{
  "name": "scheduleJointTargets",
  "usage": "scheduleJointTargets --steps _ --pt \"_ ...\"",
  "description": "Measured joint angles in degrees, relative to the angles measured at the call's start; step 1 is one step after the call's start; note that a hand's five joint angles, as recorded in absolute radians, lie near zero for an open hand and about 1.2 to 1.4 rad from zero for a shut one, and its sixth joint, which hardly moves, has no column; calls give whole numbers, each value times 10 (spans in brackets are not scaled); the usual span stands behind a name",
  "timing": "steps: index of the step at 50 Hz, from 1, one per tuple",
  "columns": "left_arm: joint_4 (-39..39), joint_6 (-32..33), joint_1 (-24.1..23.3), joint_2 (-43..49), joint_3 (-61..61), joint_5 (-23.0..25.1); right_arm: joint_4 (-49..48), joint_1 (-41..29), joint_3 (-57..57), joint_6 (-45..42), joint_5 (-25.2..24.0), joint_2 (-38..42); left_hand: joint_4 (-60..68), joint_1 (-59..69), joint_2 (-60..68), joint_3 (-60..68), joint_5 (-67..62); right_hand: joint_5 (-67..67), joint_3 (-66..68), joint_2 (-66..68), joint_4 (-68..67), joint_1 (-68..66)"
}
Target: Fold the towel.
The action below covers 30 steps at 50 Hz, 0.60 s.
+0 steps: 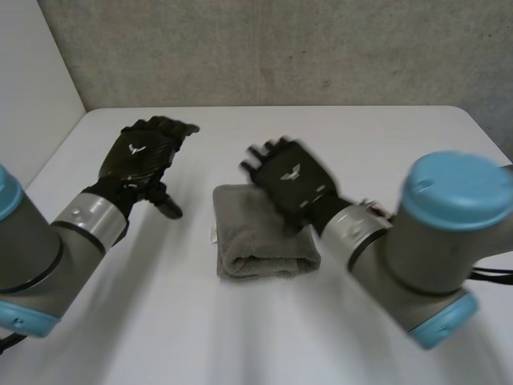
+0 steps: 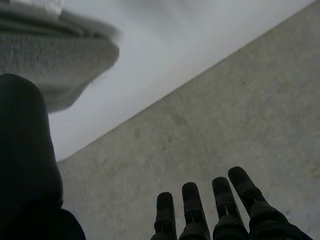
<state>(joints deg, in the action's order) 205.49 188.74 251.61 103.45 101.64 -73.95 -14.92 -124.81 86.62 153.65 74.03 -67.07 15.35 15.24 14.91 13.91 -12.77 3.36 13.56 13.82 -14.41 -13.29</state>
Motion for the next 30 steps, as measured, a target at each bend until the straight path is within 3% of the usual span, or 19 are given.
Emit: scheduleJointTargets --steps 6,14,24,30 --pt "-6 -22 -50 40 -65 -30 13 73 13 115 -5 -37 0 0 0 0 0 0 0 0 0 0" --pt "-65 -52 -117 143 -177 -91 50 111 -5 134 -25 -15 0 0 0 0 0 0 0 0 0 0" --pt "-174 -55 -149 278 -275 -177 116 101 -80 130 -32 119 0 0 0 0 0 0 0 0 0 0" --pt "-185 -54 -149 301 -277 -193 155 97 -128 131 -21 190 0 0 0 0 0 0 0 0 0 0"
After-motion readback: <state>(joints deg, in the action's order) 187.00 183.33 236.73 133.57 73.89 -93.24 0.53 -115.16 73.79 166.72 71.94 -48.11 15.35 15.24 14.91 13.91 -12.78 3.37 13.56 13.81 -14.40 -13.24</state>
